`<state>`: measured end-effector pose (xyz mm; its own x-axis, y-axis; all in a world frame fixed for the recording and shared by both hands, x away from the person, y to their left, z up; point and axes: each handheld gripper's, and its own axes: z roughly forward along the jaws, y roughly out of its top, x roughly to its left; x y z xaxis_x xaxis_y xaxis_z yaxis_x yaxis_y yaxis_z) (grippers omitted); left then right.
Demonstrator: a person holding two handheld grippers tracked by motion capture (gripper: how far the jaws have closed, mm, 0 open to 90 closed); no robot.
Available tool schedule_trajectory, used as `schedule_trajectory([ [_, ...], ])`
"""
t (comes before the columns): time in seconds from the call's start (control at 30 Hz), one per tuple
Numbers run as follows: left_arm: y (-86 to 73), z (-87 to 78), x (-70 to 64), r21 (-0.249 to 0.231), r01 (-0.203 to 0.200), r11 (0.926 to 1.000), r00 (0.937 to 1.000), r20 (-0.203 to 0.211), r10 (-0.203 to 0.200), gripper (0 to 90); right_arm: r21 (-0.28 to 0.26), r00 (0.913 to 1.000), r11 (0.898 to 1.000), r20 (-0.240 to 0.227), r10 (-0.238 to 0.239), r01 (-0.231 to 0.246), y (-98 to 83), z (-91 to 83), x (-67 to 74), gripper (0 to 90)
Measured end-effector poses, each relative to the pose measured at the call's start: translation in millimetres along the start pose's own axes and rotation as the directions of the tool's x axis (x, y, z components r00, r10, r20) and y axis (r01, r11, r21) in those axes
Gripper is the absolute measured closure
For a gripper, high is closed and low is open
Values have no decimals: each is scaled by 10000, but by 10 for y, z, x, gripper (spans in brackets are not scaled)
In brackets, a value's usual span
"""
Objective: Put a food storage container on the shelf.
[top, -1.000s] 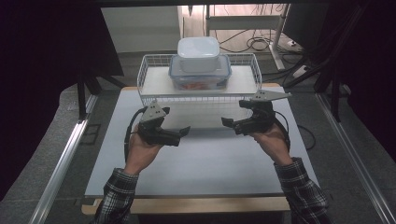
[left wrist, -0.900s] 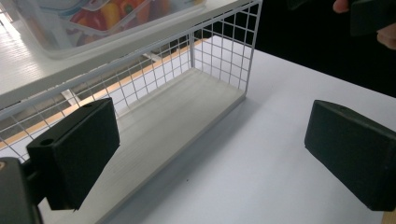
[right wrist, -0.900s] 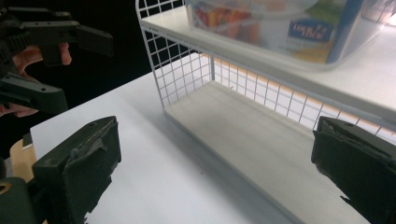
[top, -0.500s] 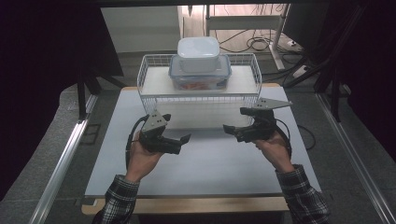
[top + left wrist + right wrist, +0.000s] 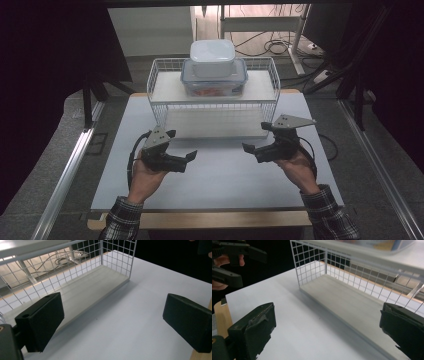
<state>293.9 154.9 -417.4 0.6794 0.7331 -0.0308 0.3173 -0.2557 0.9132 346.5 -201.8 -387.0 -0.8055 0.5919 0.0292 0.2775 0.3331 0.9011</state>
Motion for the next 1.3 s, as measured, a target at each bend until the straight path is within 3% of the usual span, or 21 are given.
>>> schedule_trajectory([
  [0.37, -154, -34, 0, -46, 276, 9996, 9995, -175, -277, 38, 60, 9998, 9999, 161, 144, -145, -136, -84, 15, 11],
  [0.6, -247, 0, -39, 174, 91, 9998, 9994, -333, -85, 37, 244, 9994, 9995, 305, 178, -186, -232, -88, 28, 11],
  [1.3, -465, -31, -74, 447, 167, 9989, 9991, -407, -148, 35, 470, 9977, 9980, 556, 398, -424, -487, -149, 25, 11],
])
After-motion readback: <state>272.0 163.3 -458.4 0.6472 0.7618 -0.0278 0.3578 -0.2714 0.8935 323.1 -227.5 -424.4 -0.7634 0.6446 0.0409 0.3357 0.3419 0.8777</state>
